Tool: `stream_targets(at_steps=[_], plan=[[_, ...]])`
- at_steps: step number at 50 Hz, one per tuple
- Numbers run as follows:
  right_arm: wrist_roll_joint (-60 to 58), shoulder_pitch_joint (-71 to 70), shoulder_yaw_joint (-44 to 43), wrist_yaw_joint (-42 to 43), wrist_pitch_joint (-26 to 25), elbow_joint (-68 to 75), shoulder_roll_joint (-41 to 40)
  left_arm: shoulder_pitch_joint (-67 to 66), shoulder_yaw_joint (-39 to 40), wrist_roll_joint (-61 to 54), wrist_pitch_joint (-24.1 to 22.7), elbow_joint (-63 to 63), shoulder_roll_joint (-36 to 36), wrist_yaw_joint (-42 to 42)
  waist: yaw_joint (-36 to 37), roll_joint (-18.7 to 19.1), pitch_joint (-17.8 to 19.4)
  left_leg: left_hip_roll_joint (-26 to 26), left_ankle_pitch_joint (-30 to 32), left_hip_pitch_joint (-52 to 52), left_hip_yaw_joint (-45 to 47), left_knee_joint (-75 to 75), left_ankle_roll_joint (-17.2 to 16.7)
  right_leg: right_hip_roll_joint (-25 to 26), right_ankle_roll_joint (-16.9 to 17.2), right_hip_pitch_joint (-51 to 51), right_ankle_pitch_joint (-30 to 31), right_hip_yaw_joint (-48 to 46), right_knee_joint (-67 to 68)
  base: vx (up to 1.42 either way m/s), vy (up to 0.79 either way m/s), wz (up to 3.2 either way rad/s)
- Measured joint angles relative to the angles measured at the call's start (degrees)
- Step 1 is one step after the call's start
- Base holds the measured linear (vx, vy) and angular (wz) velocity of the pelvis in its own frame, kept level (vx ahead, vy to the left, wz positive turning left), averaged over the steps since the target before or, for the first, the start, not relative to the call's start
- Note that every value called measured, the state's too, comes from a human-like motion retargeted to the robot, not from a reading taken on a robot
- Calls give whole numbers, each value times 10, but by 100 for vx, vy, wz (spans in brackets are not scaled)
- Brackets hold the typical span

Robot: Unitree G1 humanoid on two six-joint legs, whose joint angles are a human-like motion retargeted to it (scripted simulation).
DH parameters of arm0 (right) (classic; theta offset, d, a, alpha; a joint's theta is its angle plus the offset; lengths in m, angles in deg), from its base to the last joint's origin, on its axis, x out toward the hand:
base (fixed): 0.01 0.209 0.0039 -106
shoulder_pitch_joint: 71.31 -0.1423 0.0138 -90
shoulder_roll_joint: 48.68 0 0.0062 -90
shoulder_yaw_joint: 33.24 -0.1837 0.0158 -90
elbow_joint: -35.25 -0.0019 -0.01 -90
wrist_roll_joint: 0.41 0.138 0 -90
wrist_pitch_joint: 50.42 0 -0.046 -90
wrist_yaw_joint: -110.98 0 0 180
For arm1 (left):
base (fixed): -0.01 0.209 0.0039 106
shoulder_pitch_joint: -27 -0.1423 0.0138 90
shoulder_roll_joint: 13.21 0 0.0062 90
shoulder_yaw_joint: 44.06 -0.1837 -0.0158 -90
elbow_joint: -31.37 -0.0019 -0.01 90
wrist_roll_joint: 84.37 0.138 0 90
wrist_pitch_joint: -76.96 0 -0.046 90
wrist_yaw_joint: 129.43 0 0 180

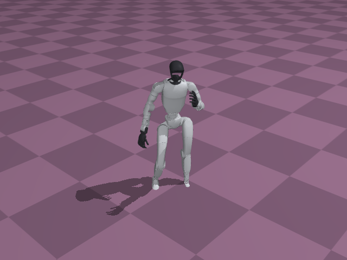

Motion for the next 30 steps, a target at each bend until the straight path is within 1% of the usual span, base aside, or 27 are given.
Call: stream_targets(at_steps=[6, 16, 30], plan=[[-11, 17, 16, -7, 2, -29, -7, 15, -10, 3, -7, 10, 30, -35, 2, -11, 11, -12, -4, 25, -24, 0, 2, 13, -9, 37, -23, 1, -15, 5, -4, 28], [-10, 14, 24, -24, 0, -94, -13, 35, -35, -16, -6, 27, 75, -65, 28, -14, 24, -4, -13, 54, -49, 1, -1, 16, -29, 97, -48, -34, -52, 5, -7, 10], [-4, 42, 15, -36, 5, -139, -9, 14, -27, -27, -6, 38, 76, -88, 53, -2, 38, 11, -13, 85, -51, 3, -12, 26, -30, 150, -50, -61, -87, 2, -4, 1]])
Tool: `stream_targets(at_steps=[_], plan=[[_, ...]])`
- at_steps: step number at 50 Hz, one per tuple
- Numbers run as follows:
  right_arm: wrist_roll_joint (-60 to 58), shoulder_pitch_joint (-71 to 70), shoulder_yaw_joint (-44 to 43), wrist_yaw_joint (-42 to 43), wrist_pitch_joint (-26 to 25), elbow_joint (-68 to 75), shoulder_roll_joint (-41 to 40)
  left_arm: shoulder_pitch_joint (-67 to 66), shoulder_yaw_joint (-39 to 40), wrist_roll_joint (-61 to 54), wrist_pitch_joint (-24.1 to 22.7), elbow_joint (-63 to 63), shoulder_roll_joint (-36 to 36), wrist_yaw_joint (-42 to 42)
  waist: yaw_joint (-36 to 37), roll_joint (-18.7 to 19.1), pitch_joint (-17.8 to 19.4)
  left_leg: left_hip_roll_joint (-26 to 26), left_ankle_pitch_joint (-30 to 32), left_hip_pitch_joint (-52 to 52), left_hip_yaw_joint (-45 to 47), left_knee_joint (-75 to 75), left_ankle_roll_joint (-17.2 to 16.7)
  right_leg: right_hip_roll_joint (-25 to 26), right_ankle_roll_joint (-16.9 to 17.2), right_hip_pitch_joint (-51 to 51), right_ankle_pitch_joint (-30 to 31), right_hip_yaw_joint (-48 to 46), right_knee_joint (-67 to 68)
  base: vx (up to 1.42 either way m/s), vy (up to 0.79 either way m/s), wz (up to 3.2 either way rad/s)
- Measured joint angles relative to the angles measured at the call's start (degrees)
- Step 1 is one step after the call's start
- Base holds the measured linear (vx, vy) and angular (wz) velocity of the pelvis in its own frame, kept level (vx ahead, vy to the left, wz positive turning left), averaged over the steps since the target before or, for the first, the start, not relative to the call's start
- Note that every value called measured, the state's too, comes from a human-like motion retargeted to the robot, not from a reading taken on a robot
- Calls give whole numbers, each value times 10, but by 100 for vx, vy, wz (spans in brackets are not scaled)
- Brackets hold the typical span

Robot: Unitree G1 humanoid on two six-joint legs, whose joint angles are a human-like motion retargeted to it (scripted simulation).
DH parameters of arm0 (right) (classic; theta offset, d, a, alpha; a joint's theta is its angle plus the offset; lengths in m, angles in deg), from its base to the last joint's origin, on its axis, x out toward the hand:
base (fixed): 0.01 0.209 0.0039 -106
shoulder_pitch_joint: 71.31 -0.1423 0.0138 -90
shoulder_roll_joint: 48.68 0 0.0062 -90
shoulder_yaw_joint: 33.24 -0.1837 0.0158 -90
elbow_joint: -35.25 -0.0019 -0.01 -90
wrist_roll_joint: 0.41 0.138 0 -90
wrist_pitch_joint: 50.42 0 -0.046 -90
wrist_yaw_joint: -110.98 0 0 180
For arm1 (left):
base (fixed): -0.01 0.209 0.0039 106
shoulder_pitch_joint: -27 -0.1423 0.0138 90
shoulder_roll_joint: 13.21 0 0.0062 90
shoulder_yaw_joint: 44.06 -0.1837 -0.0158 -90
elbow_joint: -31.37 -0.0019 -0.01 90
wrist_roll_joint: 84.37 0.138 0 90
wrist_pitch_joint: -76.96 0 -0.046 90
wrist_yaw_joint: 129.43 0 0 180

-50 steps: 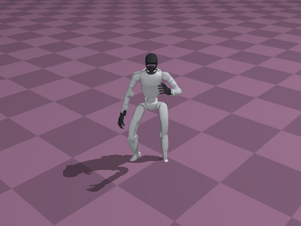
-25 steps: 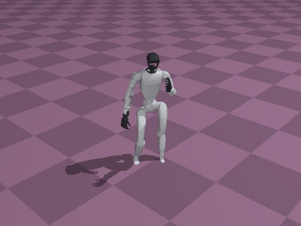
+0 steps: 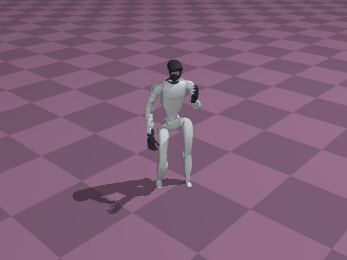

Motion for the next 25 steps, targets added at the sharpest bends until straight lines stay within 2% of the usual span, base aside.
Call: stream_targets(at_steps=[25], plan=[[-12, -25, 26, 49, 22, -14, 42, -15, -20, -83, -24, 1, -5, -7, -23, 35, 10, 8, -27, 53, 39, 0, 4, 17, 7, 38, 15, 34, -6, -1, 2, -7]])
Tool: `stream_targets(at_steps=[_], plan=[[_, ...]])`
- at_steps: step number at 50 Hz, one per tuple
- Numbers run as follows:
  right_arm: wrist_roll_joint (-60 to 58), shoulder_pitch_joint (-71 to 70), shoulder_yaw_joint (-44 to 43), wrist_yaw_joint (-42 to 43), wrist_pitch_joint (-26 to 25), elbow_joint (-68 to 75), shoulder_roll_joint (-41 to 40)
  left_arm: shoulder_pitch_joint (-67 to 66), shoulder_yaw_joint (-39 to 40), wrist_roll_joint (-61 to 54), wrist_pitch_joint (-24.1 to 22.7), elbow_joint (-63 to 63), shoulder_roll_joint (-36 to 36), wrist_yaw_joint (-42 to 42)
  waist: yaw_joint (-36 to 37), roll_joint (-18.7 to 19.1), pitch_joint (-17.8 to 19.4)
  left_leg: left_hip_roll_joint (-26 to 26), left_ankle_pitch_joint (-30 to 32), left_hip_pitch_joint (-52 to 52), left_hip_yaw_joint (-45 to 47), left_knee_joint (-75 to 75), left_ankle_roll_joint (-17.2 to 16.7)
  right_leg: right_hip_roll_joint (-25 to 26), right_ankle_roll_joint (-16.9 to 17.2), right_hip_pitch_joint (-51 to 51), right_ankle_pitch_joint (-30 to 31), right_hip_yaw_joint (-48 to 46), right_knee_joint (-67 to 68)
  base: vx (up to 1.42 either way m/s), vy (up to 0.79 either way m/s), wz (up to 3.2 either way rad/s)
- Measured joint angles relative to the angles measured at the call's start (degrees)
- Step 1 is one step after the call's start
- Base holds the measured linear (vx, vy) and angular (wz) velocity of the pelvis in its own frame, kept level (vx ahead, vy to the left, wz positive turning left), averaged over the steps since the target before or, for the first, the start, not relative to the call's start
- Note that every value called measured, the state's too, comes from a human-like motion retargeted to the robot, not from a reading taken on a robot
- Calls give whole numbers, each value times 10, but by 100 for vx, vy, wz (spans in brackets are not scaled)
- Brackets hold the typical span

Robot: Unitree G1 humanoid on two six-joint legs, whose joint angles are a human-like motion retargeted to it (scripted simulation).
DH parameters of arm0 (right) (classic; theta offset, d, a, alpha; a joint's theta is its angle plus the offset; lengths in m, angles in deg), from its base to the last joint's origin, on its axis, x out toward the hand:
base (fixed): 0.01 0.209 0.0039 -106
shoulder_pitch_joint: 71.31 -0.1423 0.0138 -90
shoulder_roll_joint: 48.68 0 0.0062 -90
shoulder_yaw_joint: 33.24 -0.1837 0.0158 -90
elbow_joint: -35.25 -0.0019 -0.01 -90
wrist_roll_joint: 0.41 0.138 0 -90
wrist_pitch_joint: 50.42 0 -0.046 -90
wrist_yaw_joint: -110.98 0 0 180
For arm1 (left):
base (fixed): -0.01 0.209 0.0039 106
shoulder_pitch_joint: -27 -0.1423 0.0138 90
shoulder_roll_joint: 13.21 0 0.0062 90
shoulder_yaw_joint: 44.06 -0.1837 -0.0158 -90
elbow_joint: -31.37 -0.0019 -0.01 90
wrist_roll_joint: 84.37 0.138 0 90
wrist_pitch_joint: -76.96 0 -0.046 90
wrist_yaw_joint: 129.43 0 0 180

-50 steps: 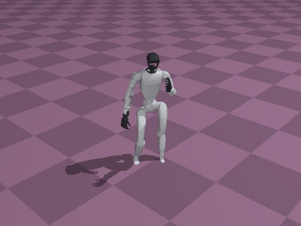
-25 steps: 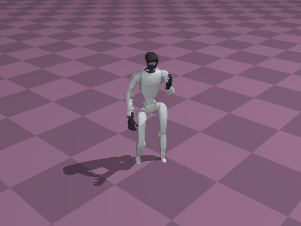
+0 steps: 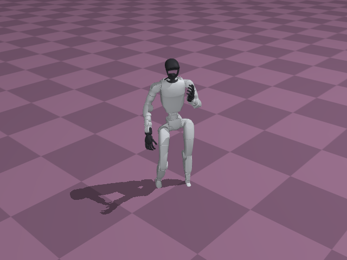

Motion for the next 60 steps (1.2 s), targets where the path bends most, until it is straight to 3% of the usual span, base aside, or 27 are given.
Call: stream_targets(at_steps=[18, 27, 40, 43, 45, 50, 53, 57, 60], plan=[[14, -24, 41, 63, 10, 51, -25, 29, -37, -100, -4, 12, 47, 35, -48, 13, 21, -10, -19, 30, 44, 0, 18, 7, 11, -16, 24, 65, 39, -4, 8, -25], [3, -45, 78, 88, 23, 44, -36, 37, -110, -144, 8, 25, 73, 70, -89, 4, 26, -16, -27, 32, 88, -1, 16, -1, 18, -62, 36, 73, 91, -3, 4, -32], [-13, -72, 136, 103, 45, 46, -54, 85, -239, -188, 31, -24, 121, 117, -124, -17, 5, -8, -51, 36, 167, -1, 22, -46, -2, -70, -10, 23, 124, 2, -5, -49], [-12, -73, 144, 109, 50, 48, -56, 94, -265, -199, 33, -39, 125, 128, -127, -22, -2, 2, -55, 44, 183, -1, 23, -37, 1, -51, -23, 21, 97, 6, -12, -62], [-7, -81, 145, 112, 56, 51, -50, 111, -277, -212, 29, -57, 126, 142, -110, 17, 21, 67, -79, 61, 201, 11, 14, 35, -11, 2, -11, -5, 20, 11, -14, -105], [-15, -71, 146, 124, 59, 56, -49, 108, -307, -219, 35, -62, 121, 157, -109, -15, 18, 64, -76, 82, 220, 18, 25, 31, -5, 24, -34, 4, 4, 4, -14, -55], [-18, -64, 141, 132, 59, 60, -47, 104, -316, -221, 37, -66, 114, 163, -104, -29, 24, 75, -107, 78, 236, 77, 36, 36, -3, 45, -37, 4, -12, 6, -13, -42], [-21, -57, 131, 143, 58, 68, -43, 98, -322, -222, 40, -68, 105, 169, -98, -40, 44, 96, -232, 55, 303, 269, 85, 40, 1, 78, -42, -12, -24, 3, -7, -13], [-22, -55, 123, 146, 56, 73, -38, 92, -323, -222, 43, -65, 98, 173, -93, -26, 65, 165, -286, 28, 358, 453, 97, 61, 0, 97, -50, -41, -26, 2, -3, 10]])
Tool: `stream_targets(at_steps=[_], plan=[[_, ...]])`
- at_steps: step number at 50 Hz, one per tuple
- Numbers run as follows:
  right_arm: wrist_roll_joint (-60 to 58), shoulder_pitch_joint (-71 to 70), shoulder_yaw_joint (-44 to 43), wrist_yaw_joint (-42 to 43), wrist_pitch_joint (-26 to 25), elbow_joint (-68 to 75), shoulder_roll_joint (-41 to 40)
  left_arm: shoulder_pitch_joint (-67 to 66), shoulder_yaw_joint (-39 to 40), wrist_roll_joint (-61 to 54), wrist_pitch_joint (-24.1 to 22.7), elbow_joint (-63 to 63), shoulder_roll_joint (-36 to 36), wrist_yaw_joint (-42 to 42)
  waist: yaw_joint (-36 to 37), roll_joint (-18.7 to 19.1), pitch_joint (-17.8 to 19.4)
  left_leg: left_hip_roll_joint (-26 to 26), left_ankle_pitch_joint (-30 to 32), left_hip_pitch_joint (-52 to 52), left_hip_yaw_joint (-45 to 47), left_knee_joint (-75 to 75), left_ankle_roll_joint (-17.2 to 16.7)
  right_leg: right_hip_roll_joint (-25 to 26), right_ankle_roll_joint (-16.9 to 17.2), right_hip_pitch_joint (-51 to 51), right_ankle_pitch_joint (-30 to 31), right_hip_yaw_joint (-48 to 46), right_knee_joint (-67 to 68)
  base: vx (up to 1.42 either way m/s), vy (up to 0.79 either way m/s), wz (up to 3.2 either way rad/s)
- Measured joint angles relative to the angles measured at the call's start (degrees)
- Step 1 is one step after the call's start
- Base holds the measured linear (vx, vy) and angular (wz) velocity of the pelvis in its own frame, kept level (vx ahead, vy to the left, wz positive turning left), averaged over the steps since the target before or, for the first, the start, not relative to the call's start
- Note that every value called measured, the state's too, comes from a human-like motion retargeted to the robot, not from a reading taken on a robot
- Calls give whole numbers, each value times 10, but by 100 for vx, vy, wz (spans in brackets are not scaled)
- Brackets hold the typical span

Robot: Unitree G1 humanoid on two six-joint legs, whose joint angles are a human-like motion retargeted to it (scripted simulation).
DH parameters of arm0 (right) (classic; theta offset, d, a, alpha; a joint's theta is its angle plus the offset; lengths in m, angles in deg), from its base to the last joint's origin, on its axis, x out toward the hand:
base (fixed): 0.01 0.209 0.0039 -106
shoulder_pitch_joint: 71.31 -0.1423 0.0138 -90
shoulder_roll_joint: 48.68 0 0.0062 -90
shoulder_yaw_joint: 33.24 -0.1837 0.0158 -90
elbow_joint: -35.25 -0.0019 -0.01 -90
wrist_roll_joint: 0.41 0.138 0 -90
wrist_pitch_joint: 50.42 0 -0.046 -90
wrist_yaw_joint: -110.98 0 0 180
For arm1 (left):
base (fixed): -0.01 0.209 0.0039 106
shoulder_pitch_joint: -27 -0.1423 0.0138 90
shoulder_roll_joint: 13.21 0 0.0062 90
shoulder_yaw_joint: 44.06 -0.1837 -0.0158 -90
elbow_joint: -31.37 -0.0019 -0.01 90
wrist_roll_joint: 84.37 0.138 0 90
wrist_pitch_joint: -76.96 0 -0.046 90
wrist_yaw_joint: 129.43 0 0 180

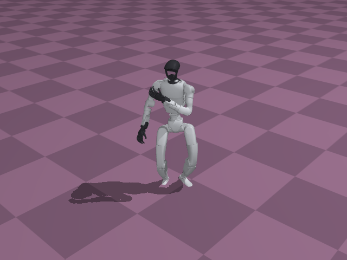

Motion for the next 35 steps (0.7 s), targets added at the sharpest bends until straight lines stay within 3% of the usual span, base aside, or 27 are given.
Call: stream_targets(at_steps=[2, 8, 12, 15, 20, 22, 27, 35], plan=[[2, -8, -10, -2, -3, 0, 10, 4, 3, 0, 3, 6, -4, 3, 21, 102, 21, 158, -42, -75, -26, 147, -17, 131, -23, 35, 59, -38, -121, 2, -6, -18], [9, -2, -25, -7, -7, -2, 24, -18, 7, 11, 7, 10, 4, 8, 48, 157, 34, 222, -48, -127, -65, 185, -40, 193, -26, 67, 105, -62, -207, 0, -2, -7], [15, -3, -35, -15, -8, -5, 29, -26, 21, 24, 9, 4, 7, 9, 60, 170, 35, 218, -41, -136, -75, 151, -53, 196, -23, 83, 119, -77, -239, 1, 1, 5], [25, -11, -44, -27, -8, -8, 36, -25, 50, 34, 10, -3, -6, 12, 64, 161, 28, 170, -26, -125, -72, 88, -54, 170, -19, 91, 118, -90, -259, 7, 6, 35], [31, -6, -53, -35, -6, -7, 30, -50, 78, 45, 10, -5, -18, 16, 78, 169, 37, 167, -36, -118, -88, 85, -59, 157, -21, 86, 95, -103, -208, 5, 9, 26], [37, -13, -61, -47, -7, -7, 37, -52, 97, 48, 12, 0, -21, 21, 77, 140, 28, 93, -17, -92, -76, 13, -43, 103, -15, 75, 73, -107, -182, 10, 13, 51], [41, -3, -75, -56, -10, -5, 31, -73, 131, 61, 8, 7, -27, 25, 90, 132, 34, 60, -32, -82, -89, 17, -32, 61, -18, 55, 37, -103, -94, 4, 12, 30], [42, 2, -108, -71, -22, -12, 34, -83, 196, 73, -6, 38, -34, 26, 92, 80, 35, -74, -13, -53, -101, -63, 8, -75, -39, -20, 3, -89, 108, 3, 13, 37]])
